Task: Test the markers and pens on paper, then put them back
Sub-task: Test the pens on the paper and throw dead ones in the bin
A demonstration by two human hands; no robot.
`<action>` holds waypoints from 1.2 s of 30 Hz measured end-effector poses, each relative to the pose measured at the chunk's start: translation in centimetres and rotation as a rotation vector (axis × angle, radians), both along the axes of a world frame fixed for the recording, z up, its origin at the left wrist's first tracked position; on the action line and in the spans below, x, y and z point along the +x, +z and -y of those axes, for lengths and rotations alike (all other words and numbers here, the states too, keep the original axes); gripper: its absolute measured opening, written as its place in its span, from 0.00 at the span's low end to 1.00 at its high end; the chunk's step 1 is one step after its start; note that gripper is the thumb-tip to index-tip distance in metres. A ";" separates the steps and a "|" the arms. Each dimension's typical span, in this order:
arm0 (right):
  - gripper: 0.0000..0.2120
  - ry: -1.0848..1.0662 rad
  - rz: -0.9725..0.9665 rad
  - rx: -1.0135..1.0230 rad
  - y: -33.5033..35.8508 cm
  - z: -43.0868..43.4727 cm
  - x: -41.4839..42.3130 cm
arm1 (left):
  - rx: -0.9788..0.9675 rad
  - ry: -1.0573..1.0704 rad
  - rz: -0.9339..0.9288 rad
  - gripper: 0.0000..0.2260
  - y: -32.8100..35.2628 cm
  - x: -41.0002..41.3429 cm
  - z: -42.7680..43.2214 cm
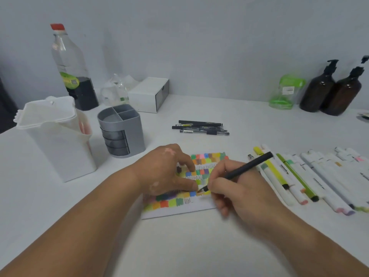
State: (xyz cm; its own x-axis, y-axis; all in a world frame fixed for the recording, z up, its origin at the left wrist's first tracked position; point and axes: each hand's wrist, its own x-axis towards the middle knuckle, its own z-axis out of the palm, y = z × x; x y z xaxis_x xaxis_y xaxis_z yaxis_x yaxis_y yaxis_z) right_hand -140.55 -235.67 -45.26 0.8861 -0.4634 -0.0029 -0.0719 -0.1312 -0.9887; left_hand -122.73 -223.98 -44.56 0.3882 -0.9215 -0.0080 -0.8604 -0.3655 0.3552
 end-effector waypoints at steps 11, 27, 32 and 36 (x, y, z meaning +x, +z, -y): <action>0.07 0.000 -0.115 -0.158 -0.5 -1.0 0.2 | 0.061 0.006 -0.010 0.26 -0.1 0.3 0.1; 0.08 -0.007 -0.182 -0.231 0.0 -1.0 0.1 | 0.067 0.006 -0.009 0.26 -0.2 0.3 0.2; 0.08 -0.015 -0.192 -0.251 0.2 -1.1 0.1 | 0.076 0.013 -0.015 0.26 -0.1 0.2 0.2; 0.08 -0.008 -0.206 -0.263 0.3 -1.2 0.1 | 0.077 0.014 -0.018 0.27 0.0 0.1 0.2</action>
State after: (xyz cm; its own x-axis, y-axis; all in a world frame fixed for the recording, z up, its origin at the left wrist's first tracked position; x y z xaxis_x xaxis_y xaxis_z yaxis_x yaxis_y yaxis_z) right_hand -140.42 -234.46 -44.96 0.8758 -0.4787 -0.0615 -0.2692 -0.3788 -0.8855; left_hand -122.61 -224.16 -44.54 0.4005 -0.9122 -0.0861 -0.8486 -0.4047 0.3408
